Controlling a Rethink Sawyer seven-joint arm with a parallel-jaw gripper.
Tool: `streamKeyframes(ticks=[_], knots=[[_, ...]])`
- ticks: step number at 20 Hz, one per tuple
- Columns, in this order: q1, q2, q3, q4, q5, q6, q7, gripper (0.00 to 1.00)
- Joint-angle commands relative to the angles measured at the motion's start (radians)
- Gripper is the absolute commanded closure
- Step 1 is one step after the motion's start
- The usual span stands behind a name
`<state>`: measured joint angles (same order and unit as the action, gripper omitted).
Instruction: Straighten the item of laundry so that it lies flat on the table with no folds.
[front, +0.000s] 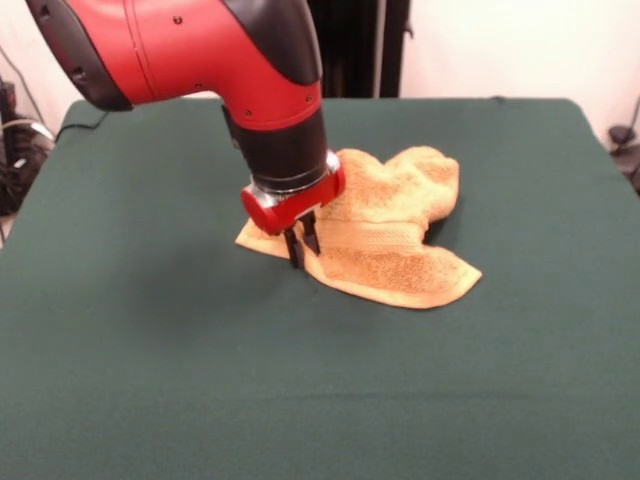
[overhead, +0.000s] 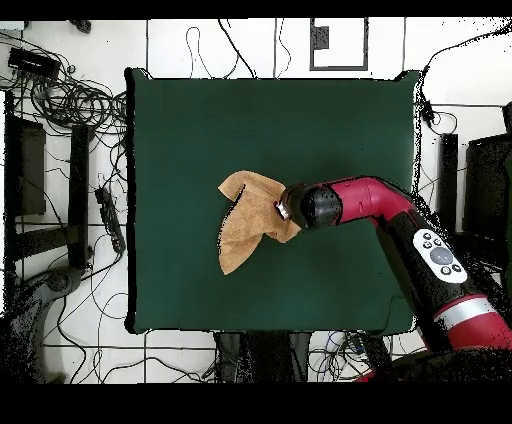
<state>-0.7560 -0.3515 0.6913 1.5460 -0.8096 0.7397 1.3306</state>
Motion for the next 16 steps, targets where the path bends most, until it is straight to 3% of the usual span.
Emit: streamKeyframes(ticks=[1,11,16], knots=[[0.036,0.022,0.113,-0.185,-0.039,0.039,-0.382,1.0],[0.046,0.031,0.141,-0.242,-0.043,0.108,-0.462,1.0],[0.067,-0.035,0.08,-0.219,-0.056,0.073,-0.242,1.0]])
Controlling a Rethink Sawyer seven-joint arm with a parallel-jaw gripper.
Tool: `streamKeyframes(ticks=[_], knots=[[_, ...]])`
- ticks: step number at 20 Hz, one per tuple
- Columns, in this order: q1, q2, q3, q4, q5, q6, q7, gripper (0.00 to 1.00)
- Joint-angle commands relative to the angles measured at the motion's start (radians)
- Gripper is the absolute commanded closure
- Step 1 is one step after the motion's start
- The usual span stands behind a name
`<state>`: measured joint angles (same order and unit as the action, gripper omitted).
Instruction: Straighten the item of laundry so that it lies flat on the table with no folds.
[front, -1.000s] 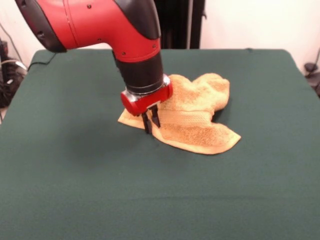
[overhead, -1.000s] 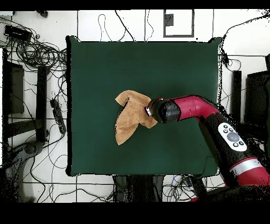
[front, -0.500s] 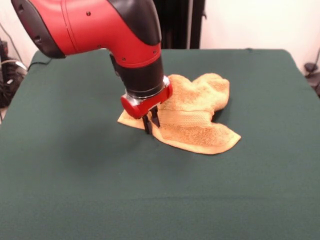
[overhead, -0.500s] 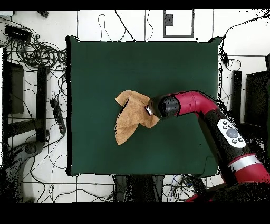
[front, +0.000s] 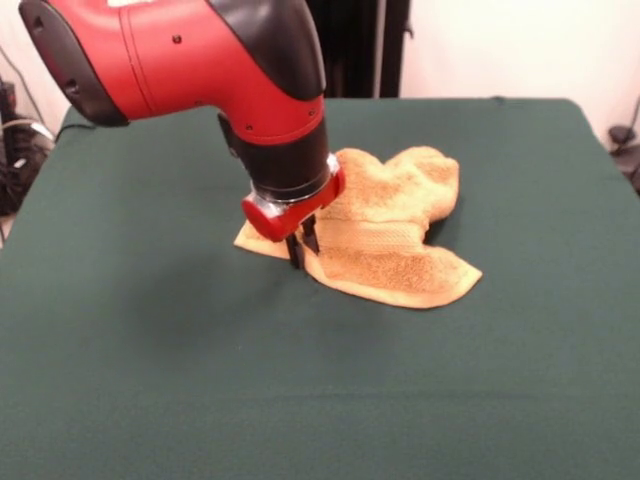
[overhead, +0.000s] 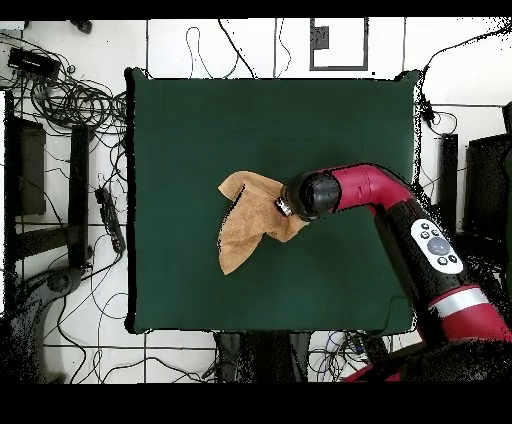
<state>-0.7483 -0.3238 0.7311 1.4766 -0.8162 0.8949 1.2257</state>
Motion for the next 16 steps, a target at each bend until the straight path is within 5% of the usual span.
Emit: streamKeyframes(ticks=[1,16], knots=[[0.06,-0.083,0.029,-0.135,-0.047,-0.1,-0.083,1.0],[0.144,-0.169,-0.149,-0.105,0.021,-0.189,0.339,1.0]])
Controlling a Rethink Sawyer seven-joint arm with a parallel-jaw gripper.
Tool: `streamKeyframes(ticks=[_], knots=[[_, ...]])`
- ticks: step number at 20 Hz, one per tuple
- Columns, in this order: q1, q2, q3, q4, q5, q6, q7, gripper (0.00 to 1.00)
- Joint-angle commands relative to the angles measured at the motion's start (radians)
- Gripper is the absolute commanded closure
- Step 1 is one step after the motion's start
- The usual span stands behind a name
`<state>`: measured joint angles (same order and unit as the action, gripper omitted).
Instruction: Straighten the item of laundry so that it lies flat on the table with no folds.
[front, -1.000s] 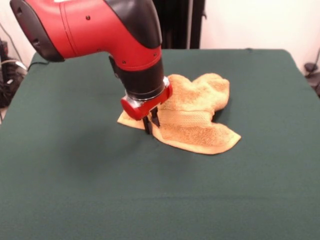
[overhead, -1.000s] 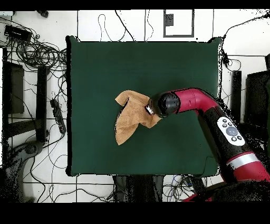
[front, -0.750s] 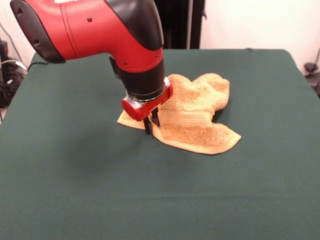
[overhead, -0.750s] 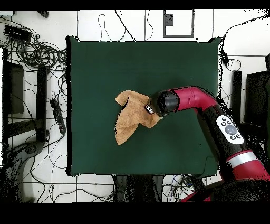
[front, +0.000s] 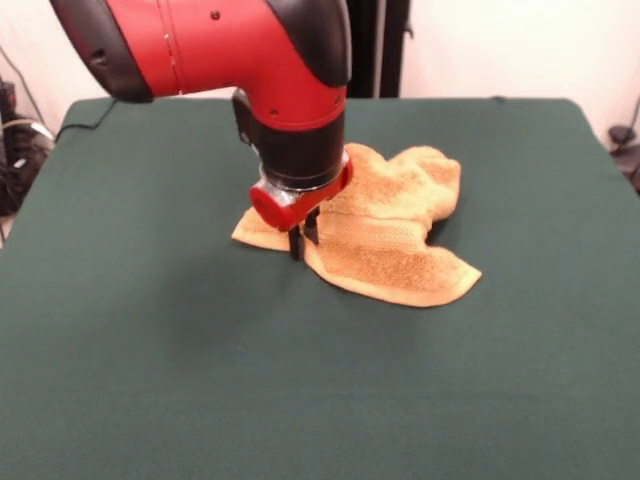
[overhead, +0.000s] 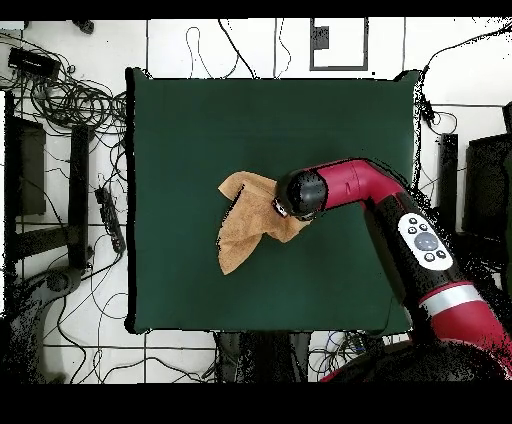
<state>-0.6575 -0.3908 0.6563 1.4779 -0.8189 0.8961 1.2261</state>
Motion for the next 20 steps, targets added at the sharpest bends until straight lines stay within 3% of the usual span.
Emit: streamKeyframes(ticks=[1,13,20], knots=[[0.04,-0.101,-0.076,-0.088,0.058,-0.206,0.363,1.0],[-0.017,-0.094,-0.104,0.048,0.207,-0.357,0.388,1.0],[-0.005,-0.069,-0.11,0.017,0.249,-0.347,0.333,1.0]])
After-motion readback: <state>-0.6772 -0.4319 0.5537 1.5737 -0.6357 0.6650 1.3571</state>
